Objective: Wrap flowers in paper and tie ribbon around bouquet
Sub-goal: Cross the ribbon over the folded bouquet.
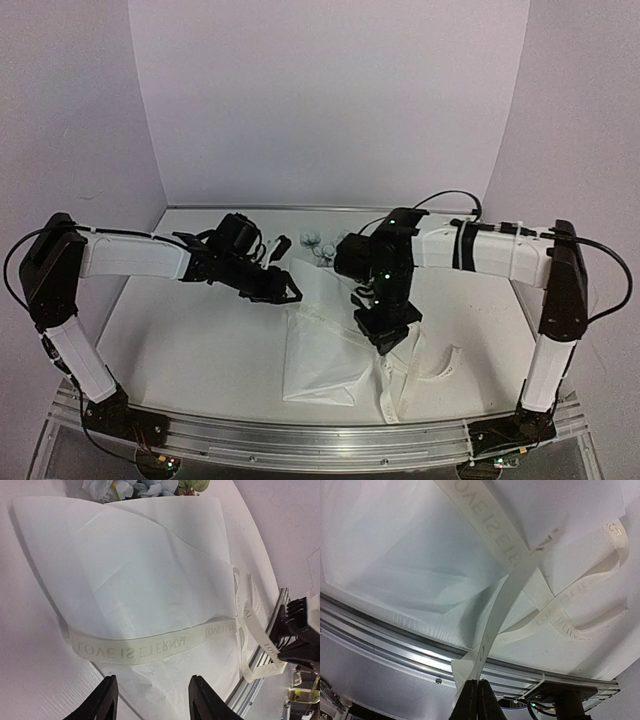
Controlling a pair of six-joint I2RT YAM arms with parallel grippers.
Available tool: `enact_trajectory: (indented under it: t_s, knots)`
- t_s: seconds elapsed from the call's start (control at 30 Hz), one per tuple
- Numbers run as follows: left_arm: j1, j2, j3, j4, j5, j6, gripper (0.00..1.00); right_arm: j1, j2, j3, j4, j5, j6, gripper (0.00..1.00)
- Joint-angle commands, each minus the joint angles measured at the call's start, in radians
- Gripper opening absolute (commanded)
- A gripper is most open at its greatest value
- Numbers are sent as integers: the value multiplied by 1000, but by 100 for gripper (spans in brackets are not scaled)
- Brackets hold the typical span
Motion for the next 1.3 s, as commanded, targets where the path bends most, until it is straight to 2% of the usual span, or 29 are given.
enact_trajectory:
  t_s: [0.0, 0.2, 0.33, 0.57, 0.67, 1.27]
  knots:
    - [-40, 56, 124, -113, -144, 133, 51, -8, -128, -88, 75, -42, 55, 0]
    - [-81, 166, 267, -272, -275, 145, 58, -35, -243, -207, 202, -27, 98, 0]
    - [-115, 209, 321, -336, -327, 129, 61, -38, -273, -225, 251, -35, 103, 0]
    - [-131, 222, 338, -361, -332, 102, 58, -38, -247, -201, 266, -65, 96, 0]
    - [-131, 220, 338, -359, -319, 96, 53, -38, -232, -186, 271, -76, 93, 0]
    - [-129, 201, 339, -338, -296, 88, 2, -36, -178, -163, 362, -187, 70, 0]
